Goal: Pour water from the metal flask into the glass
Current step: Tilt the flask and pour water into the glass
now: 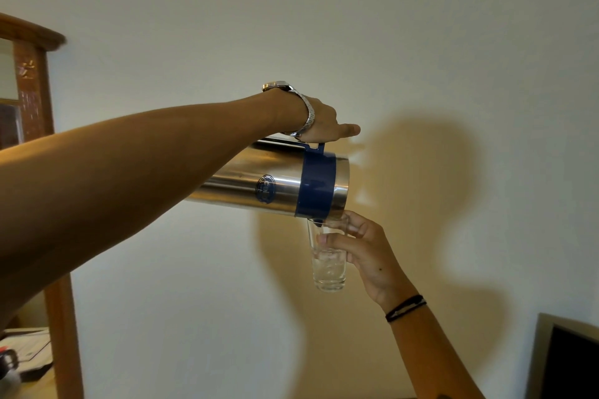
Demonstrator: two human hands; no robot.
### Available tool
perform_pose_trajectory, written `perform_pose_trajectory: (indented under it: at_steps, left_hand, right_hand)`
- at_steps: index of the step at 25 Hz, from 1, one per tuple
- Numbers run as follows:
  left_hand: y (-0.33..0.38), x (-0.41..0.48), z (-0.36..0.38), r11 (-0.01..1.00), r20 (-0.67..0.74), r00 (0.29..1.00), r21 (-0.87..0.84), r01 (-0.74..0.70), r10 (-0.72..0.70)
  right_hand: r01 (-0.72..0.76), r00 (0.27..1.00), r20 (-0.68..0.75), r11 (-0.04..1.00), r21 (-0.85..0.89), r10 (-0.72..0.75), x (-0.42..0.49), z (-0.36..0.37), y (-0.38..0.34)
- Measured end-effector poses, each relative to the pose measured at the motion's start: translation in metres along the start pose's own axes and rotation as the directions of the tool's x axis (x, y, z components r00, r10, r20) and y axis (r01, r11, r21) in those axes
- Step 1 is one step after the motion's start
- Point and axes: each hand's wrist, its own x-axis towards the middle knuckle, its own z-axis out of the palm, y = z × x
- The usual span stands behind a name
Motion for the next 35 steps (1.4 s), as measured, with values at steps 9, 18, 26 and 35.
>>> perform_pose_trajectory:
  at_steps: [9,18,26,35]
  left_hand:
    - [0.003,-0.003,0.001,1.0,0.0,1.0,-0.01,0.0,0.0]
    - [-0.003,-0.009,0.014,0.993,0.003,1.0,-0.113,0.025,-0.025]
    - [-0.023,-0.012,0.033,0.967,-0.021,0.997,-0.248,0.064,-0.071]
    - [-0.076,-0.055,0.114,0.476,-0.036,0.927,-0.865,0.159,-0.373]
  right_hand:
    - [0.011,1.0,-0.001,1.0,0.006,-0.011,-0.003,-0.003,0.001]
    - [0.007,1.0,0.016,1.0,-0.019,-0.007,-0.006,-0.003,0.002]
    - [0.013,1.0,0.018,1.0,-0.027,-0.012,-0.001,0.003,0.006]
    - [-0.023,1.0,0.002,0.999,0.03,0.023,0.019,-0.004,0.0]
